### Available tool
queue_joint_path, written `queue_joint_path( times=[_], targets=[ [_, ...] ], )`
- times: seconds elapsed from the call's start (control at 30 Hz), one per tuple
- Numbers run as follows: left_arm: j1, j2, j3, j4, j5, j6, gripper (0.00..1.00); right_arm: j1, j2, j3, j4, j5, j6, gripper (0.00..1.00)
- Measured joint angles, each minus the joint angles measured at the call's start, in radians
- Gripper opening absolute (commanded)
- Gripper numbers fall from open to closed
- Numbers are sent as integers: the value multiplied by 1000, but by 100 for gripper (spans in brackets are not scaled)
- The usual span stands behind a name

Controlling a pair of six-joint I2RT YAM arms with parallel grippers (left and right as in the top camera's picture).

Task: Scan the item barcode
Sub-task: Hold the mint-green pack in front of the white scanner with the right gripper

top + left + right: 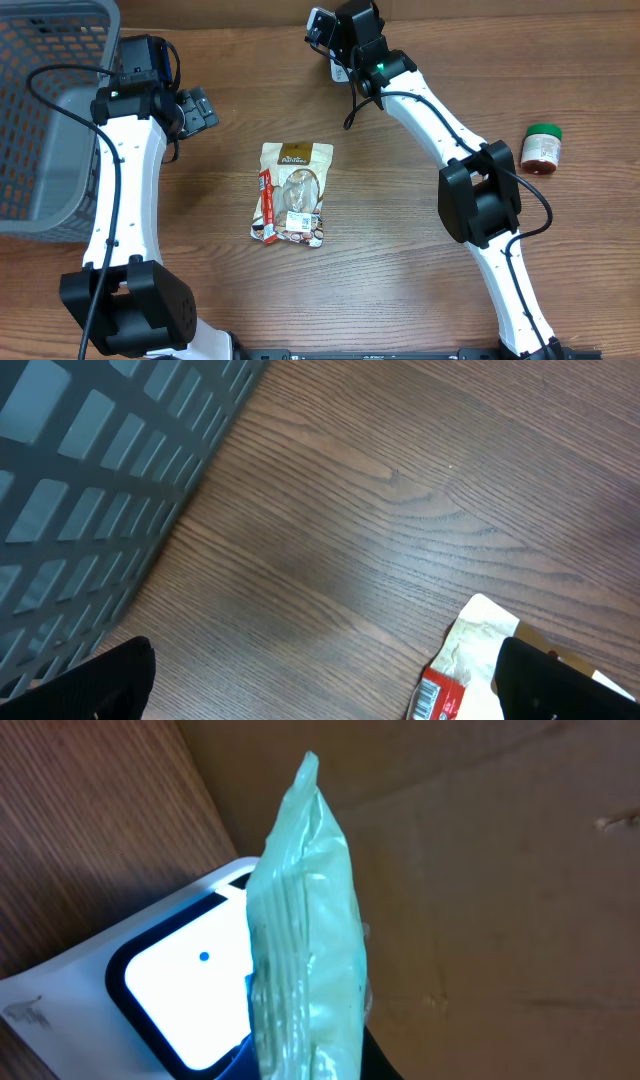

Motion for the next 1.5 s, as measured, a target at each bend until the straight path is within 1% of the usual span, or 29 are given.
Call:
queue_joint_path(
  times=[0.5,0.73,0.93,1.13,1.37,1.5],
  targets=[
    [0,0,0,0,0,0,100,11,0,0,-53,-4,-2,3],
    [0,0,0,0,0,0,100,14,0,2,-114,-16,59,4],
    [0,0,0,0,0,0,100,14,0,3,-155,-35,79,4],
    [0,0,0,0,0,0,100,14,0,3,-135,-34,85,3],
    [0,0,0,0,0,0,100,14,0,3,-24,-19,90,3],
    [0,0,0,0,0,0,100,14,0,3,-26,-11,92,4]
  ],
)
